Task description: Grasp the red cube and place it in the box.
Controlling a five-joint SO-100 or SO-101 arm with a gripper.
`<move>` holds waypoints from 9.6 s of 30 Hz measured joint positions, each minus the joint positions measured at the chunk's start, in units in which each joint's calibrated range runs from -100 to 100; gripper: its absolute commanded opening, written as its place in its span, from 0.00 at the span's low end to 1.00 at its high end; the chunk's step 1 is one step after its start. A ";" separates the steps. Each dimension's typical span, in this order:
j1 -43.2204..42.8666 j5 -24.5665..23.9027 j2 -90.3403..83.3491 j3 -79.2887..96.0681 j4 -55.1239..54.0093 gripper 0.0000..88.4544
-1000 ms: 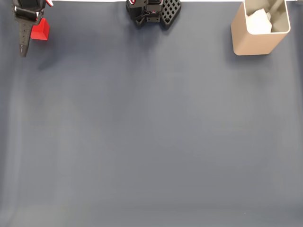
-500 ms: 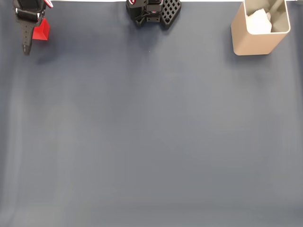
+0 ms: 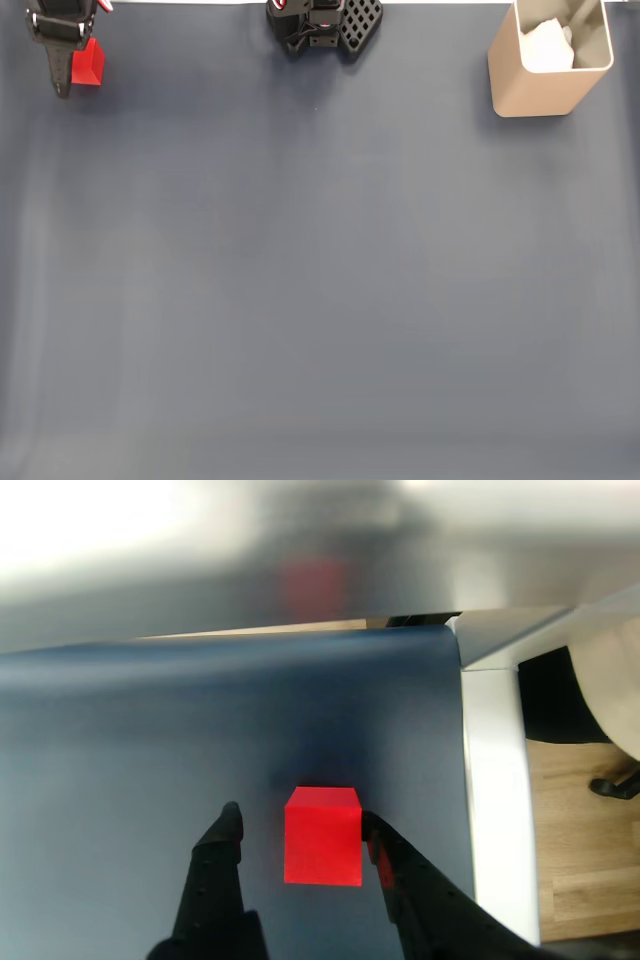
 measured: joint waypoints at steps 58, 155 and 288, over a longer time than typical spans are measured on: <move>-2.25 -1.71 -8.56 11.29 -7.07 0.00; -96.51 10.45 -40.21 -9.93 23.56 0.00; -132.73 11.58 -46.01 5.83 9.02 0.54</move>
